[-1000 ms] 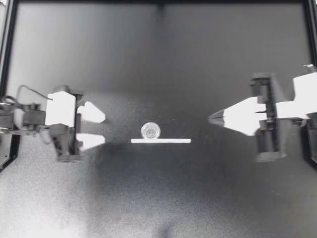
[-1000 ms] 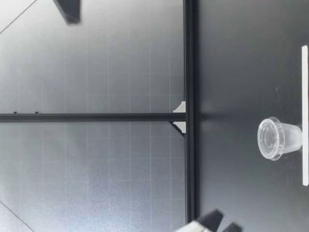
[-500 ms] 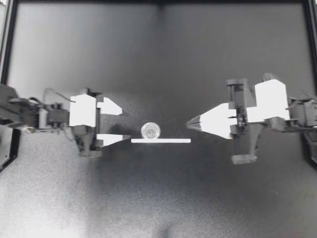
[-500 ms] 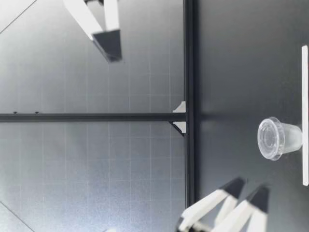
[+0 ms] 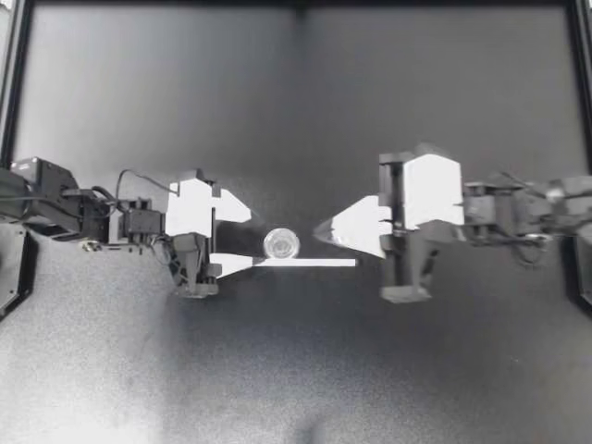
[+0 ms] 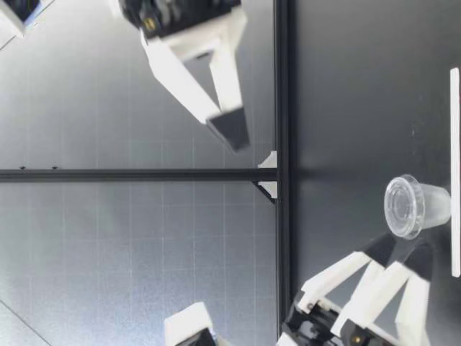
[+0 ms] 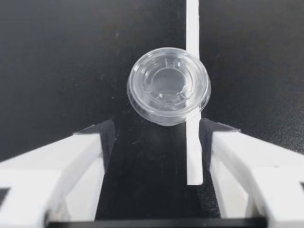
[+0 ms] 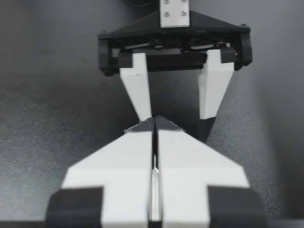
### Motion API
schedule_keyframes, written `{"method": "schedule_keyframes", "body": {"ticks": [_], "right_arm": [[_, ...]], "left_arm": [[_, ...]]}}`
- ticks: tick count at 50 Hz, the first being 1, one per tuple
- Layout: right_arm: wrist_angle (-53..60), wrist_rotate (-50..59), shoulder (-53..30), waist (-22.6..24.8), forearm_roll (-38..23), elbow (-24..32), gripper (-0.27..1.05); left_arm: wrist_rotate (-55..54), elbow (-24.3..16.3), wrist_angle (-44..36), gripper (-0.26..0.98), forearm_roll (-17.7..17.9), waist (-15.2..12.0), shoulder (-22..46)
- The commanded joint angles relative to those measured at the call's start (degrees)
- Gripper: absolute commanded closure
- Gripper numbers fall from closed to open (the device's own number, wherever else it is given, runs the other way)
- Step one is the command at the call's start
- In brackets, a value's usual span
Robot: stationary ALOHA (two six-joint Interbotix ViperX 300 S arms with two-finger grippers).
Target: Pick up the plastic cup and open its lid.
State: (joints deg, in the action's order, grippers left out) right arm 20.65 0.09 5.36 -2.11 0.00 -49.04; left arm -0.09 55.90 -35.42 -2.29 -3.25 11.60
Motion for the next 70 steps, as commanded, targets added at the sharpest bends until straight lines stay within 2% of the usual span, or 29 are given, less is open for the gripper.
{"method": "schedule_keyframes", "body": {"ticks": [1, 34, 70], "right_arm": [[-0.6, -0.1, -0.7, -0.6, 0.0, 2.5, 0.97], [-9.3, -0.3, -13.6, -0.6, -0.1, 10.8, 0.97], [-12.0, 0.1, -18.2, -2.7, 0.0, 11.3, 0.97]], "left_arm": [[-0.1, -1.2, -0.6, 0.11, -0.2, 0.0, -0.2], [-0.6, -4.7, -0.5, 0.11, -0.2, 0.4, 3.9], [-0.6, -5.7, -0.5, 0.12, -0.4, 0.9, 4.5]]}}
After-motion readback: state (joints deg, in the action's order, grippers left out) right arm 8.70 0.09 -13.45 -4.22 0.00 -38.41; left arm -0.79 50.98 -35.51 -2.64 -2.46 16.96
